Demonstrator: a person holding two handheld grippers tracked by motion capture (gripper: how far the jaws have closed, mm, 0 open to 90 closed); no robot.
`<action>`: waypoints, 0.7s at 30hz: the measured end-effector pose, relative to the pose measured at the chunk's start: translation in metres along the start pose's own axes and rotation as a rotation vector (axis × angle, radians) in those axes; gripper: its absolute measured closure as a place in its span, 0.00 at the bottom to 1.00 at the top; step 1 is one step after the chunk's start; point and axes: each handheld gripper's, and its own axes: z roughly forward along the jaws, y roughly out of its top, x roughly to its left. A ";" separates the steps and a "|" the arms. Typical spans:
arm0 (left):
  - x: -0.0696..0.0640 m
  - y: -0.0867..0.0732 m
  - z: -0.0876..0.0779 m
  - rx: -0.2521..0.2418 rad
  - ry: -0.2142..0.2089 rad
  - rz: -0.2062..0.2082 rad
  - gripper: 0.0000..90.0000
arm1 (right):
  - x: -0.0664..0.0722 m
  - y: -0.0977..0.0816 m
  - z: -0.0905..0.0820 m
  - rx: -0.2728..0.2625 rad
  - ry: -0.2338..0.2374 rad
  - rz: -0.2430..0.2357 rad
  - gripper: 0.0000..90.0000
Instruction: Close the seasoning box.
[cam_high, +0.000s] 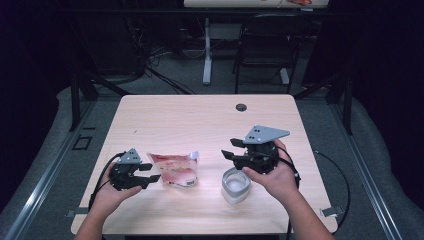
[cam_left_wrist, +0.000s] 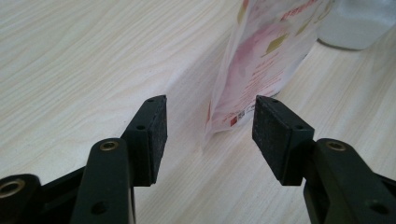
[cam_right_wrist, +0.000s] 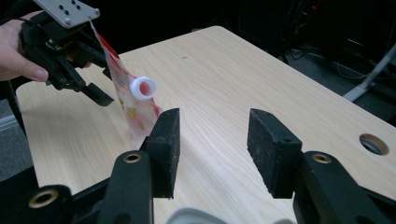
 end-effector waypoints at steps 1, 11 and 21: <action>0.000 0.000 0.000 0.002 0.002 0.000 0.51 | -0.001 -0.002 -0.002 -0.002 -0.006 0.005 0.60; 0.005 -0.004 -0.003 0.000 0.010 -0.011 0.51 | -0.012 -0.015 -0.017 -0.024 -0.047 0.048 0.61; 0.007 -0.006 -0.006 0.003 0.026 -0.016 0.51 | -0.026 -0.030 -0.033 -0.048 -0.086 0.094 0.62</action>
